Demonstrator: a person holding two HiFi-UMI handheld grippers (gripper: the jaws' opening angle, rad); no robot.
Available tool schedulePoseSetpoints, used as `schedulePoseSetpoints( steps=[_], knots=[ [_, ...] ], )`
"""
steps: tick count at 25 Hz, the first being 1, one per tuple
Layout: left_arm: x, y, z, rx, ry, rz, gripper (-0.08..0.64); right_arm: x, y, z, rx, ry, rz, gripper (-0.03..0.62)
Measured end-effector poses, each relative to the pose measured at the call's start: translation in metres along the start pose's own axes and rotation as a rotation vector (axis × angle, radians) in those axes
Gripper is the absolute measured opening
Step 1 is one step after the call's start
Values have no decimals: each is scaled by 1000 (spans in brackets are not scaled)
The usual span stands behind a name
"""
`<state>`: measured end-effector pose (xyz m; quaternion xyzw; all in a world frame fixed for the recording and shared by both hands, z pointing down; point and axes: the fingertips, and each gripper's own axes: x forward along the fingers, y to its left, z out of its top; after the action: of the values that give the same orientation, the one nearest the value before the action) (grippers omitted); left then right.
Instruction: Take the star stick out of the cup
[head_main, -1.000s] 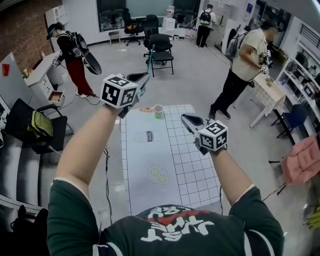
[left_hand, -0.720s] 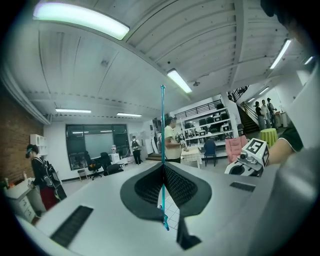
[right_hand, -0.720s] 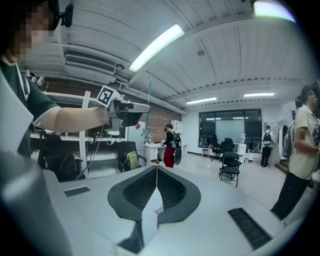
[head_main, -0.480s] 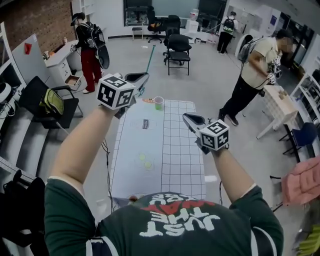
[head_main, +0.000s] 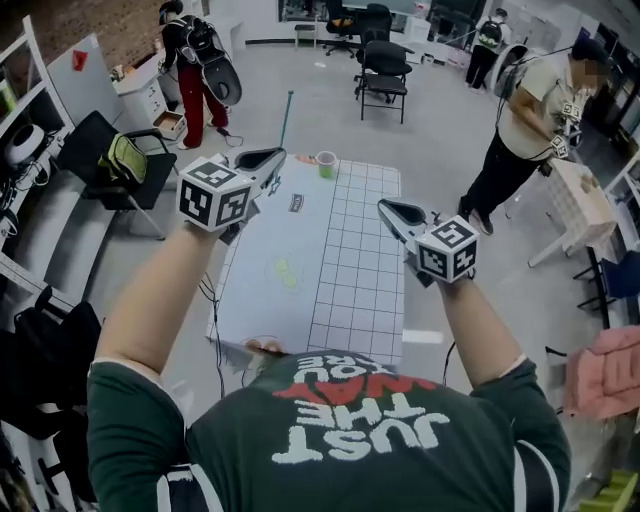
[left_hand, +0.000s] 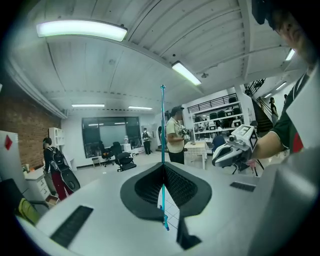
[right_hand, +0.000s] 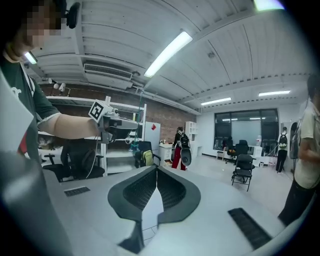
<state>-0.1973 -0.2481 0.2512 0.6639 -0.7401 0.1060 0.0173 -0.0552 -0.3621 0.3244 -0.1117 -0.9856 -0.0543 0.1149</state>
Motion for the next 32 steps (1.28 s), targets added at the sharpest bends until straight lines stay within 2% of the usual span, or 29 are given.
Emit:
schedulePoseSetpoints(
  steps=[5,8,14,19,26,32],
  knots=[
    [-30,-9,-39,-33,17,-12,11,5,21,-23,9,29,1,32],
    [-47,-10,-65,-61,23,-44,11,11,39,-32,28,49,-20,32],
    [-74,1,-121,-141,44,-111,11,33,68,-42,68,69,-58,32],
    [-86,2,-174,-238,61,-151,11,47,86,-66,113,111,-79,32],
    [-80,-27,-250,-345,147,-204,11,60,99,-111,177,172,-74,32],
    [-76,-66,-315,-411,269,-248,11,63,112,-162,225,227,-46,32]
  ],
)
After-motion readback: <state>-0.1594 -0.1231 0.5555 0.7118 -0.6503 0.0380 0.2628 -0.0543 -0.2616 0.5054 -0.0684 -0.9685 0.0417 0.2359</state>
